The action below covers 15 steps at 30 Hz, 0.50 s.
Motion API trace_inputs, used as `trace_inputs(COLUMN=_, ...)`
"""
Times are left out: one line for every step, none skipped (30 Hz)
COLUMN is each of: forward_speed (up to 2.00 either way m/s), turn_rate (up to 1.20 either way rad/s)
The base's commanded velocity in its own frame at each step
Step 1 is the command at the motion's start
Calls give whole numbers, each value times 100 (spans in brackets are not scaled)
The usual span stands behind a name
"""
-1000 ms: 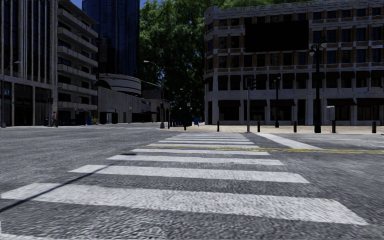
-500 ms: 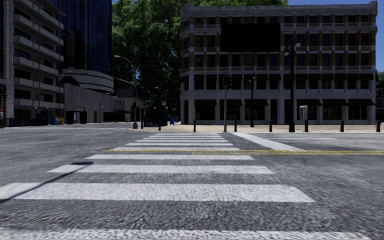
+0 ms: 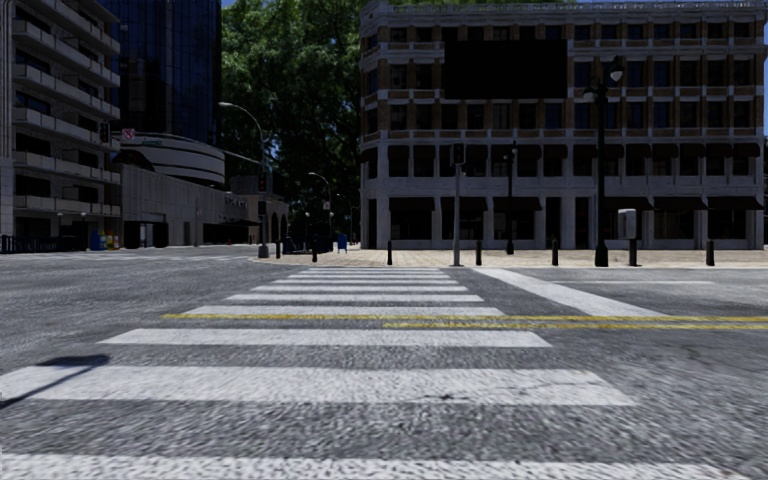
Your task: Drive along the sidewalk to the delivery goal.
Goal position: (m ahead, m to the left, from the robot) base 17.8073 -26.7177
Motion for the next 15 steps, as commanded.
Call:
trace_inputs(forward_speed=200, turn_rate=0)
trace_inputs(forward_speed=200, turn_rate=0)
trace_inputs(forward_speed=200, turn_rate=0)
trace_inputs(forward_speed=200, turn_rate=0)
trace_inputs(forward_speed=200, turn_rate=0)
trace_inputs(forward_speed=200, turn_rate=0)
trace_inputs(forward_speed=200, turn_rate=0)
trace_inputs(forward_speed=200, turn_rate=0)
trace_inputs(forward_speed=200, turn_rate=0)
trace_inputs(forward_speed=200, turn_rate=0)
trace_inputs(forward_speed=200, turn_rate=0)
trace_inputs(forward_speed=200, turn_rate=0)
trace_inputs(forward_speed=200, turn_rate=0)
trace_inputs(forward_speed=200, turn_rate=0)
trace_inputs(forward_speed=200, turn_rate=0)
